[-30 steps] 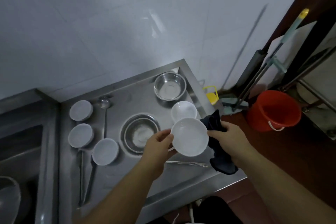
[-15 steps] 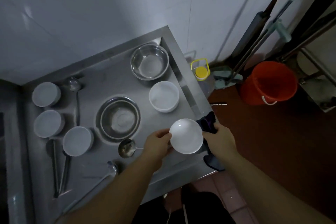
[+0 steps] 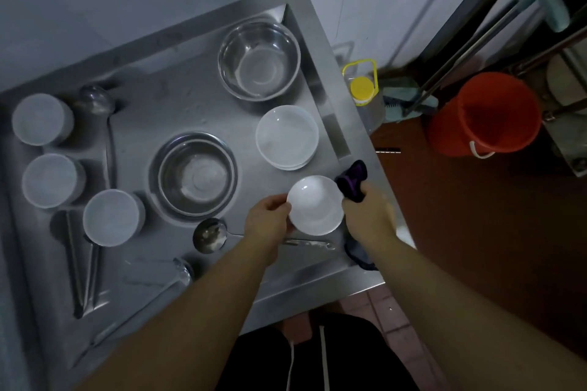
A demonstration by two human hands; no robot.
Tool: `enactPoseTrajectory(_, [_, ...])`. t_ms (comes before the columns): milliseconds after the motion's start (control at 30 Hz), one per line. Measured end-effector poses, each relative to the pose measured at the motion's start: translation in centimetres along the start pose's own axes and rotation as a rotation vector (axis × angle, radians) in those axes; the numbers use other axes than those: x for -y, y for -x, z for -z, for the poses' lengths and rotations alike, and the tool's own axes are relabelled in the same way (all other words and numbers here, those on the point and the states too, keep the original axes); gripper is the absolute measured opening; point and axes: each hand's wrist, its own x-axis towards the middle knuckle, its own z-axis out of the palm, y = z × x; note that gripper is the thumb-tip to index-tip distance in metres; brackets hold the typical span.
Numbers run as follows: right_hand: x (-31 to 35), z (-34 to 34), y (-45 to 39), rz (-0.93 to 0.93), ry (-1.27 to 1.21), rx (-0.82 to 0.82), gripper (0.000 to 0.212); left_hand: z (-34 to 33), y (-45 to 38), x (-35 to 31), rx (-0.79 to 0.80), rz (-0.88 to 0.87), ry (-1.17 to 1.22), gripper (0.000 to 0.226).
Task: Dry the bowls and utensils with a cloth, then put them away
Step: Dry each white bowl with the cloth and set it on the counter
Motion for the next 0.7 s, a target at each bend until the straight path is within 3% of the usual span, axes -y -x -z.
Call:
enactPoseTrajectory(267, [-0.2, -0.1, 0.3, 0.015, 0.002, 0.004, 0.005, 0.5, -0.3, 0.3, -0.01, -0.019, -0.09, 0.022])
enactPoseTrajectory(467, [-0.4, 1.4, 2.3, 0.069, -0.026, -0.023, 0.007, 3.1, 2.4, -0.2, 0.032, -0.244, -0.638, 0.037])
enactPoseTrajectory(700, [1.4, 2.4, 6.3, 0.165, -0.005, -0.016, 0.013, 8.1, 5.9, -0.7, -0.035, -0.315, -0.858, 0.043])
